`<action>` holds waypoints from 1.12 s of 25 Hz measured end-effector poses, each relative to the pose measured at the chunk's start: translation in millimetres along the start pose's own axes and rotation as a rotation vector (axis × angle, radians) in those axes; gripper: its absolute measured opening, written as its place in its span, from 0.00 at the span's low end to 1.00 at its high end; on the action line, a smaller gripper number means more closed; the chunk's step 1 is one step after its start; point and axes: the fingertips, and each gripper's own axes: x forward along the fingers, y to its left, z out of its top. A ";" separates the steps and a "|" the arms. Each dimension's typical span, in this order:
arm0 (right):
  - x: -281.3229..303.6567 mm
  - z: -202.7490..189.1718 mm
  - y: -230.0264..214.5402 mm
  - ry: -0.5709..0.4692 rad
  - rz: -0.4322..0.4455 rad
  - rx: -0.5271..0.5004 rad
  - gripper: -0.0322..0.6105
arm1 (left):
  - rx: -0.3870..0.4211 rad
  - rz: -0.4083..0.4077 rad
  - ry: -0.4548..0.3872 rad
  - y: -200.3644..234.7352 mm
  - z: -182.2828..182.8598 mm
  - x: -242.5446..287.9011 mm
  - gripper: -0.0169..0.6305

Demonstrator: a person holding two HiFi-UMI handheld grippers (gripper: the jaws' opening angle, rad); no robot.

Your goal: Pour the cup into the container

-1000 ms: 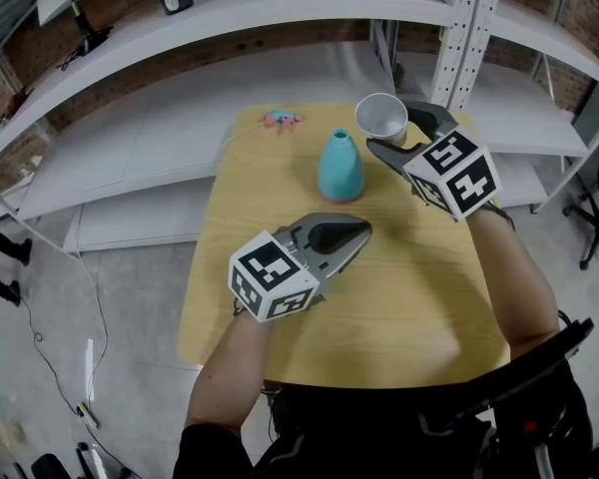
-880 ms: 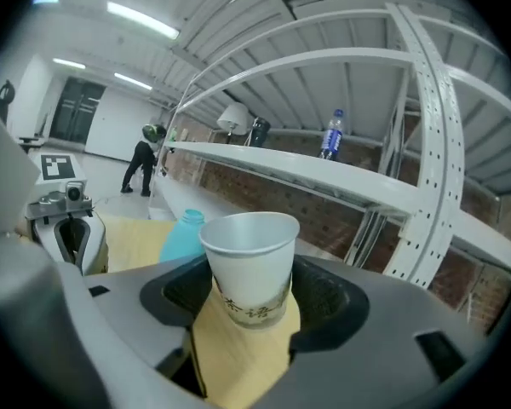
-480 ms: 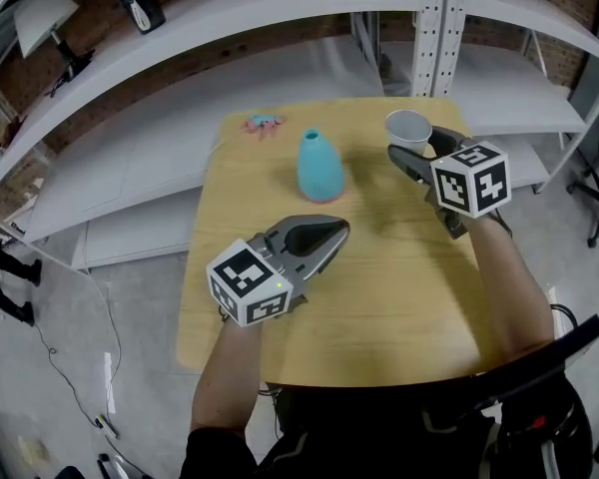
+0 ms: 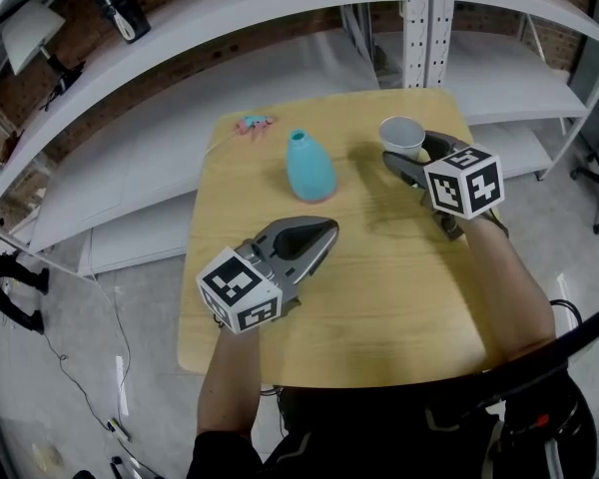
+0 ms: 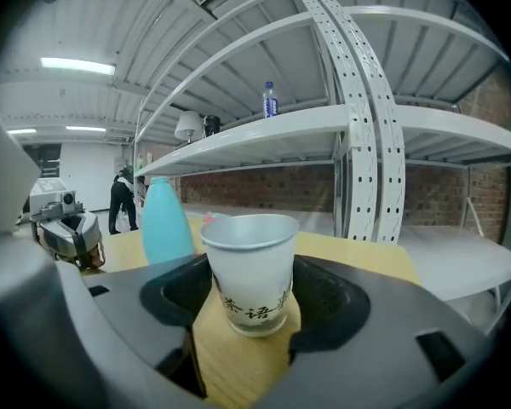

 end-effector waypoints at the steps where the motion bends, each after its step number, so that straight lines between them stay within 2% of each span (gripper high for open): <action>1: 0.4 -1.5 -0.3 -0.001 0.001 0.011 0.51 | -0.001 0.000 0.000 -0.1 -0.1 0.1 0.02; 6: 3.5 -8.5 1.8 0.009 0.021 0.048 0.51 | -0.002 -0.001 0.000 -1.1 -0.7 1.0 0.02; 15: 2.8 -9.3 5.8 0.007 0.029 0.046 0.54 | 0.002 -0.009 0.002 -2.4 -1.7 0.2 0.02; 22: -5.3 -2.6 10.1 0.001 0.022 0.016 0.54 | -0.001 -0.001 0.003 -2.3 -1.0 -1.1 0.02; 28: -9.1 9.5 12.4 -0.021 0.039 -0.053 0.54 | -0.007 0.039 -0.001 -8.2 -0.4 -4.2 0.02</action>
